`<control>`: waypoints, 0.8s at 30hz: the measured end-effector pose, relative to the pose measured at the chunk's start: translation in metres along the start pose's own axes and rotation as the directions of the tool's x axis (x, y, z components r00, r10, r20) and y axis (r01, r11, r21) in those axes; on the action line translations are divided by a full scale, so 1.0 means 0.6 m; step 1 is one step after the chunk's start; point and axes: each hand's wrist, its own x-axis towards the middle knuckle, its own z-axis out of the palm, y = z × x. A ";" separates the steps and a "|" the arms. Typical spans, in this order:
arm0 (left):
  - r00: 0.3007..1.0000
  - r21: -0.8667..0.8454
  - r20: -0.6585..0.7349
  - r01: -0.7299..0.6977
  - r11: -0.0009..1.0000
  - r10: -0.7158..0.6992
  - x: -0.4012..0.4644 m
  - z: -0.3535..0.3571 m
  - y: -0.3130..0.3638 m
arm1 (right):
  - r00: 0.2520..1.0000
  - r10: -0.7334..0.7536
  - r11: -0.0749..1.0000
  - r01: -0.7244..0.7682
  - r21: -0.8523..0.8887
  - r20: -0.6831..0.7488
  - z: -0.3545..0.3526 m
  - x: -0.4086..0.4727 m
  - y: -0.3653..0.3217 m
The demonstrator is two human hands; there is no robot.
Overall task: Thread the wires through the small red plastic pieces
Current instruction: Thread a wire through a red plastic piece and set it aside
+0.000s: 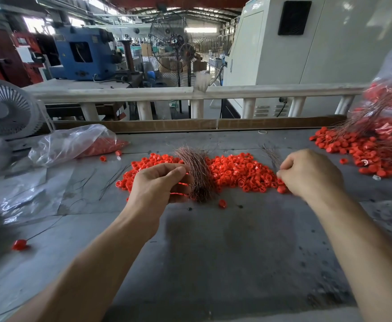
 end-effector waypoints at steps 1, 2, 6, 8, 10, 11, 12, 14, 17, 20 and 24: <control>1.000 0.005 0.002 -0.001 1.000 0.001 0.000 0.000 0.000 | 1.000 0.006 1.000 -0.006 -0.020 0.009 0.002 0.003 0.002; 1.000 0.010 0.004 -0.001 1.000 0.001 -0.001 0.001 0.000 | 1.000 0.008 0.999 -0.008 -0.042 0.008 0.003 0.005 0.004; 1.000 0.014 0.005 -0.003 1.000 0.003 -0.002 0.003 0.003 | 1.000 0.006 0.995 -0.008 -0.102 -0.021 0.008 0.014 0.009; 1.000 0.017 0.003 -0.005 1.000 0.005 -0.003 0.004 0.006 | 1.000 0.017 0.992 -0.020 -0.122 -0.025 0.007 0.016 0.008; 1.000 0.024 -0.003 -0.011 1.000 0.011 -0.004 0.004 0.008 | 0.999 0.027 0.991 -0.030 -0.134 -0.025 0.006 0.016 0.007; 1.000 0.029 -0.009 -0.014 0.999 0.014 -0.005 0.005 0.009 | 0.999 0.025 0.990 -0.029 -0.138 -0.030 0.005 0.014 0.005; 1.000 0.036 -0.015 -0.016 0.999 0.017 -0.005 0.004 0.010 | 0.999 0.017 0.989 -0.023 -0.143 -0.040 0.004 0.013 0.004; 0.999 0.065 -0.030 -0.022 0.998 0.024 -0.004 0.004 0.010 | 0.998 -0.019 0.990 0.011 -0.139 -0.055 0.005 0.011 0.003; 0.997 0.165 -0.052 -0.041 0.985 0.050 -0.001 0.002 0.007 | 0.991 -0.106 0.994 0.104 -0.040 -0.078 0.010 0.005 -0.002; 0.995 0.250 -0.065 -0.055 0.967 0.073 0.002 -0.001 0.003 | 0.973 -0.201 0.965 0.217 0.145 -0.117 0.018 -0.006 -0.018; 0.988 0.474 -0.037 -0.115 0.873 0.150 0.008 -0.007 -0.009 | 0.919 -0.389 0.881 0.390 0.268 -0.061 0.034 -0.032 -0.047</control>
